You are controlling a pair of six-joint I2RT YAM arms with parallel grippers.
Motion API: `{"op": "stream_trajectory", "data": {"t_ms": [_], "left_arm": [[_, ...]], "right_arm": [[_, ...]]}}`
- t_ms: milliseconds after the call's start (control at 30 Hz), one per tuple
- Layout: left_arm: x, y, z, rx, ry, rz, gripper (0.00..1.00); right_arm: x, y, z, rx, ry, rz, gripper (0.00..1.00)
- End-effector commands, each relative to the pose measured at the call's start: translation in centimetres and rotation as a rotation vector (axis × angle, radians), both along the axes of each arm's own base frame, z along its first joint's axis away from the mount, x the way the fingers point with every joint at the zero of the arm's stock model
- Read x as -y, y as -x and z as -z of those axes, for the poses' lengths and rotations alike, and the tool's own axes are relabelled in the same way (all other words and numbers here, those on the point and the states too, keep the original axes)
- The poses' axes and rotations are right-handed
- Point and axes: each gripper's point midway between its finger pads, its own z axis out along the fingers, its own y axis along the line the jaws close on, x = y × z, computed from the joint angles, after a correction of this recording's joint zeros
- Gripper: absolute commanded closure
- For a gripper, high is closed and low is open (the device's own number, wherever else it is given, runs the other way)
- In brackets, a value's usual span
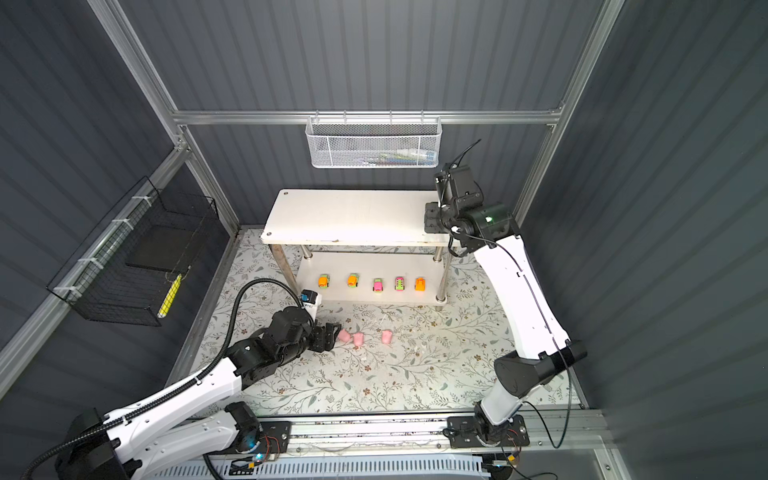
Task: Place and organize the plastic toys onto the shelf
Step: 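Lift the pink pig with the right gripper up over the top shelf, then lower the pig onto the top shelf near its far corner and open the right gripper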
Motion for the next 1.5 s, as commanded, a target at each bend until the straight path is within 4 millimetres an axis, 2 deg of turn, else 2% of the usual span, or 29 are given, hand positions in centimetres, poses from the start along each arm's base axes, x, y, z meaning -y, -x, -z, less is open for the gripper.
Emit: {"op": "stream_trajectory", "data": {"t_ms": [0, 233, 733, 867, 1033, 1233, 1467], "left_arm": [[0.1, -0.1, 0.3, 0.001, -0.013, 0.011, 0.20], [0.3, -0.1, 0.9, -0.013, -0.020, 0.017, 0.20], [0.4, -0.1, 1.6, -0.033, -0.025, 0.026, 0.20], [0.3, -0.2, 1.7, -0.035, -0.025, 0.021, 0.20], [0.4, -0.3, 1.7, -0.037, -0.023, 0.020, 0.20], [0.3, -0.4, 1.9, -0.042, -0.026, 0.013, 0.20], [0.2, -0.5, 1.8, -0.042, -0.028, 0.007, 0.20]], "right_arm": [[0.0, -0.2, -0.1, -0.003, 0.009, -0.010, 0.67], [0.4, -1.1, 1.5, -0.028, 0.033, 0.013, 0.66], [0.8, -2.1, 2.3, -0.046, 0.035, 0.027, 0.63], [0.7, -2.1, 1.9, -0.035, 0.025, 0.022, 0.57], [0.4, -1.6, 0.8, -0.002, -0.008, 0.006, 0.50], [0.4, -0.2, -2.1, 0.072, -0.062, -0.018, 0.43], [0.2, 3.7, -6.3, 0.210, -0.148, -0.105, 0.40]]}}
